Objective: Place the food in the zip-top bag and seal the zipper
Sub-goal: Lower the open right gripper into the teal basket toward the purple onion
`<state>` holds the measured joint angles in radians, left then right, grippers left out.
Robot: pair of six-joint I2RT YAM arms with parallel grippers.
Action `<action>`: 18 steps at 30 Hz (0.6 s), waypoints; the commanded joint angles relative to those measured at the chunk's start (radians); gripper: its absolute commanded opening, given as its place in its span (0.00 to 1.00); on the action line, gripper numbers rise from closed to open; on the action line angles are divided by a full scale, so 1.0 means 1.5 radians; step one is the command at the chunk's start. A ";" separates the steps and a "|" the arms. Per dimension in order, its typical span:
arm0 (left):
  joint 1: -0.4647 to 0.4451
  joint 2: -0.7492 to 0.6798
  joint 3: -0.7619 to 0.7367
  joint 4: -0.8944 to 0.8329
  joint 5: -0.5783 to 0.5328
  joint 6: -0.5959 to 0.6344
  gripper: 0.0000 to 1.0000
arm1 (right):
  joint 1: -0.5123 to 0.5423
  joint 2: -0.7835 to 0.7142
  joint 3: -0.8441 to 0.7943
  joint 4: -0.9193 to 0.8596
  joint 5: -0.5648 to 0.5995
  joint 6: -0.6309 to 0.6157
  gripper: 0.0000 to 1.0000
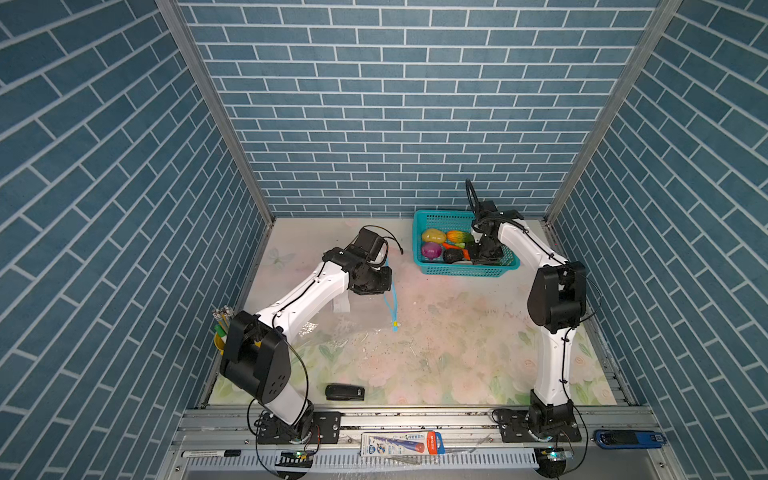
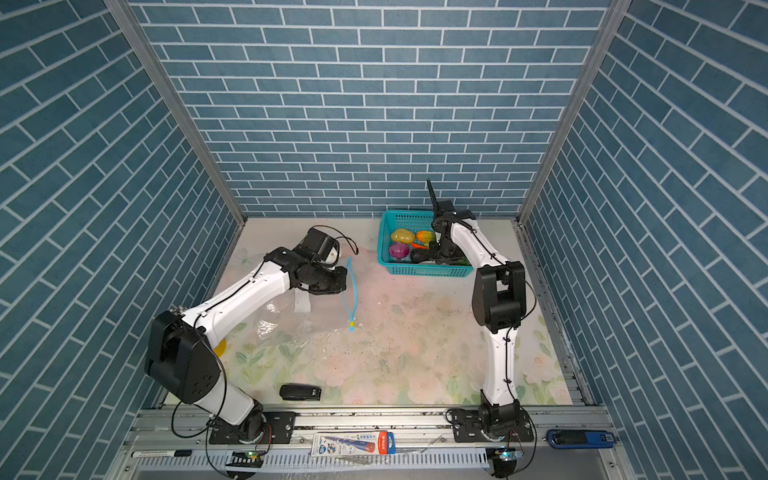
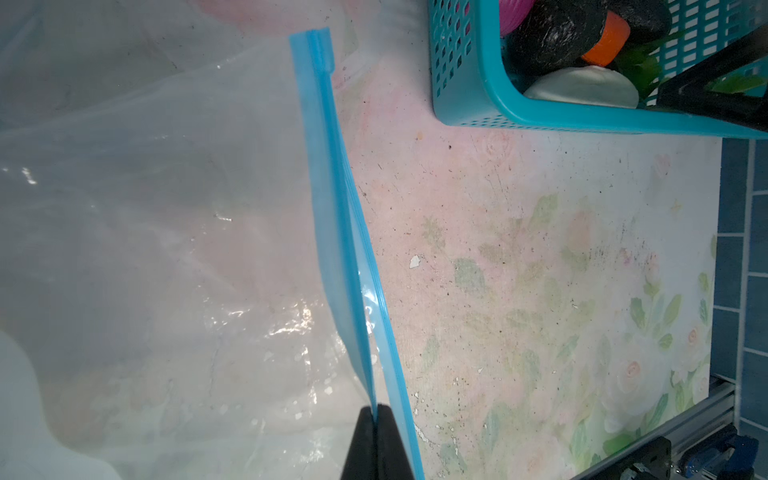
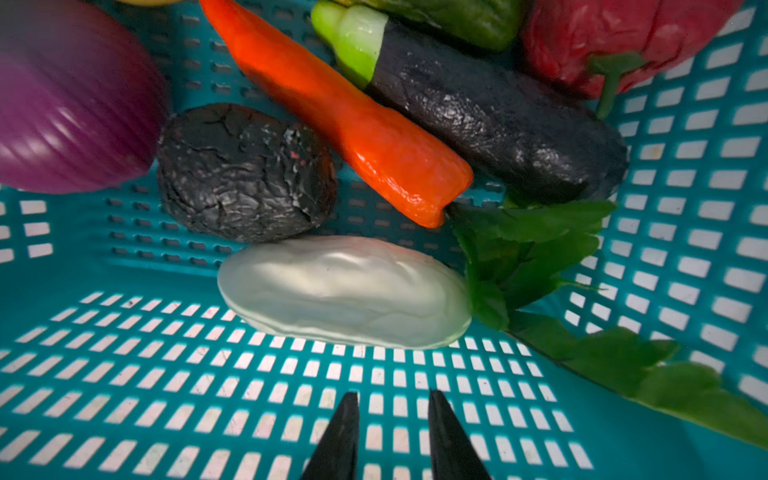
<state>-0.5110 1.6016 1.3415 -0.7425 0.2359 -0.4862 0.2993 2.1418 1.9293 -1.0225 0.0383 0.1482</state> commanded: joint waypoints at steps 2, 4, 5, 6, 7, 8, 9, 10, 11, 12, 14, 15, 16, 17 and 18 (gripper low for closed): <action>-0.005 0.009 0.010 0.002 0.006 -0.003 0.00 | 0.006 -0.035 -0.037 -0.009 0.002 -0.026 0.30; -0.005 0.010 0.011 0.002 0.006 -0.003 0.00 | 0.008 -0.039 -0.045 -0.006 0.005 -0.028 0.31; -0.004 0.009 0.010 0.002 0.006 -0.003 0.00 | 0.008 -0.040 -0.046 -0.006 0.004 -0.028 0.31; -0.004 0.010 0.010 0.002 0.006 -0.003 0.00 | 0.008 -0.041 -0.045 -0.005 0.002 -0.027 0.31; -0.005 0.010 0.010 0.002 0.005 -0.003 0.00 | 0.012 -0.041 -0.044 -0.002 -0.002 -0.027 0.30; -0.004 0.010 0.009 0.003 0.005 -0.003 0.00 | 0.017 -0.040 -0.039 0.001 -0.006 -0.027 0.31; -0.004 0.011 0.010 0.003 0.005 -0.003 0.00 | 0.023 -0.037 -0.036 0.005 -0.010 -0.028 0.31; -0.005 0.011 0.010 0.003 0.005 -0.003 0.00 | 0.030 -0.032 -0.029 0.007 -0.016 -0.030 0.31; -0.004 0.011 0.009 0.003 0.005 -0.004 0.00 | 0.037 -0.025 -0.022 0.009 -0.022 -0.031 0.31; -0.004 0.012 0.009 0.004 0.006 -0.004 0.00 | 0.046 -0.014 -0.012 0.008 -0.025 -0.032 0.31; -0.004 0.011 0.009 0.004 0.006 -0.005 0.00 | 0.061 0.008 0.011 0.000 -0.028 -0.033 0.31; -0.004 0.011 0.009 0.004 0.006 -0.005 0.00 | 0.069 0.020 0.024 -0.004 -0.030 -0.033 0.31; -0.004 0.011 0.008 0.003 0.006 -0.004 0.00 | 0.074 0.029 0.032 -0.006 -0.034 -0.034 0.31; -0.004 0.010 0.007 0.003 0.006 -0.004 0.00 | 0.081 0.029 0.040 -0.008 -0.037 -0.034 0.31; -0.004 0.010 0.008 0.001 0.005 -0.003 0.00 | 0.086 0.053 0.046 -0.009 -0.038 -0.034 0.31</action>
<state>-0.5110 1.6032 1.3418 -0.7387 0.2405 -0.4866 0.4042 2.1612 1.9480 -0.9993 0.0128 0.1261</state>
